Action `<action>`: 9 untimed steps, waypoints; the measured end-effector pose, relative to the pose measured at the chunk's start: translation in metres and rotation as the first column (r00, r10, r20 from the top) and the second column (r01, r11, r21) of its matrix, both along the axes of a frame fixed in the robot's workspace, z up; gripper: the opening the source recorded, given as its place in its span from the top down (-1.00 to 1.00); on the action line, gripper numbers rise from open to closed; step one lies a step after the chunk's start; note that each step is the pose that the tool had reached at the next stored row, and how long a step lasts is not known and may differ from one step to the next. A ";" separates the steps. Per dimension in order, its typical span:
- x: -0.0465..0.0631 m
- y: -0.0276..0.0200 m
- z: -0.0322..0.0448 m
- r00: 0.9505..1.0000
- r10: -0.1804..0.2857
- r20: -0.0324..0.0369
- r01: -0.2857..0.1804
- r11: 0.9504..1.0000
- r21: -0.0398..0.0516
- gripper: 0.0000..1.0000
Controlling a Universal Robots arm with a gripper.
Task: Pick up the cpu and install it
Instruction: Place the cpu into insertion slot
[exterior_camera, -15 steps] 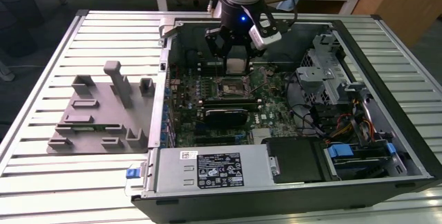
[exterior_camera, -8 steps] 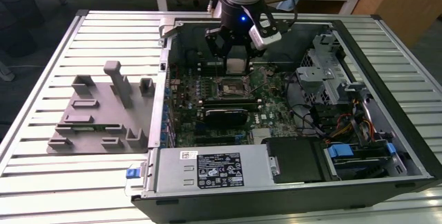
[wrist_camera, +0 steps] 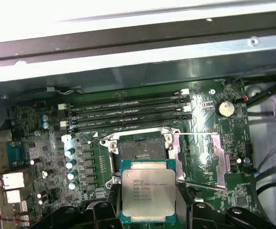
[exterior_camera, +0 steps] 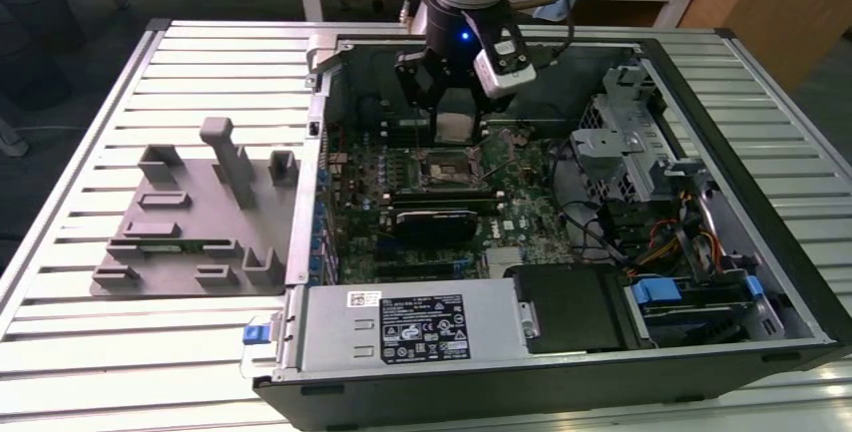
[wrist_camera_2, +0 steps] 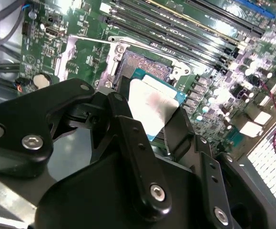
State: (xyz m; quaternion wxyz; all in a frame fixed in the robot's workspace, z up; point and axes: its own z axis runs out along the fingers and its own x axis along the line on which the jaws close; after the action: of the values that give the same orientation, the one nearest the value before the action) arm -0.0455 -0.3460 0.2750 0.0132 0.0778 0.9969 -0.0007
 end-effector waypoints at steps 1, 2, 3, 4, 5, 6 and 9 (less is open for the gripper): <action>0.000 0.0000 0.0000 1.000 -0.013 0.000 0.013 1.000 0.000 -0.08; 0.000 0.0000 0.0000 1.000 -0.026 0.000 0.026 1.000 0.000 -0.08; 0.000 0.0000 -0.0001 0.999 -0.040 0.000 0.040 0.999 0.000 -0.08; 0.000 0.0000 -0.0001 0.999 -0.053 0.000 0.053 0.999 0.000 -0.08; 0.000 0.0000 -0.0002 0.998 -0.066 0.000 0.066 0.998 0.000 -0.08; 0.000 0.0000 -0.0002 0.997 -0.079 0.000 0.079 0.997 0.000 -0.08; 0.000 0.0000 -0.0003 0.993 -0.122 0.000 0.122 0.993 0.000 -0.08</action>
State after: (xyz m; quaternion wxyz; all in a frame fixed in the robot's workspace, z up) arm -0.0455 -0.3460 0.2747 0.0131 0.1386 0.9903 -0.0015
